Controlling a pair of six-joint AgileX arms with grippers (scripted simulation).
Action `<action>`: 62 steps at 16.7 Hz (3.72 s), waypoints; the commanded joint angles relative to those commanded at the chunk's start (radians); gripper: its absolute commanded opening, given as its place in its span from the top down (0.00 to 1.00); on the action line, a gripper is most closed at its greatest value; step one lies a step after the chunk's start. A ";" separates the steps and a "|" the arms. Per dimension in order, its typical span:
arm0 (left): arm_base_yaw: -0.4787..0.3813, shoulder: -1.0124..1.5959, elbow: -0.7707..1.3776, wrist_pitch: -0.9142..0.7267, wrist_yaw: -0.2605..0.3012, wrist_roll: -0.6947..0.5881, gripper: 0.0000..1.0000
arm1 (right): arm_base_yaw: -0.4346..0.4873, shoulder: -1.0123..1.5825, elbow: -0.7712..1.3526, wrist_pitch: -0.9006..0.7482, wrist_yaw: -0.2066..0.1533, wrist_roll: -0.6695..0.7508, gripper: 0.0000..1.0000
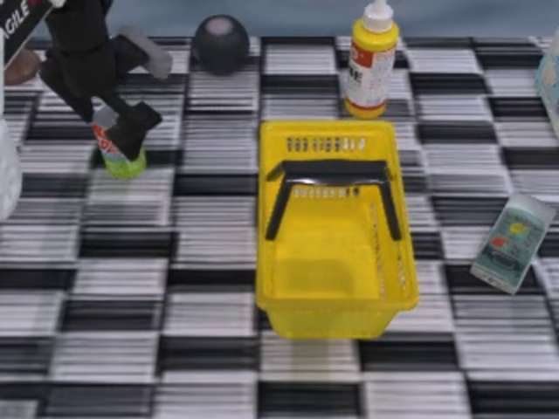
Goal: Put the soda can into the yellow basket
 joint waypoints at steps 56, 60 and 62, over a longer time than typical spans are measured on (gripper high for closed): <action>-0.158 -0.566 -1.043 1.976 1.131 -0.515 1.00 | 0.000 0.000 0.000 0.000 0.000 0.000 0.00; -0.174 -0.579 -1.179 2.134 1.240 -0.613 1.00 | 0.000 0.000 0.000 0.000 0.000 0.000 0.00; -0.177 -0.579 -1.205 2.161 1.259 -0.633 1.00 | 0.000 0.000 0.000 0.000 0.000 0.000 0.00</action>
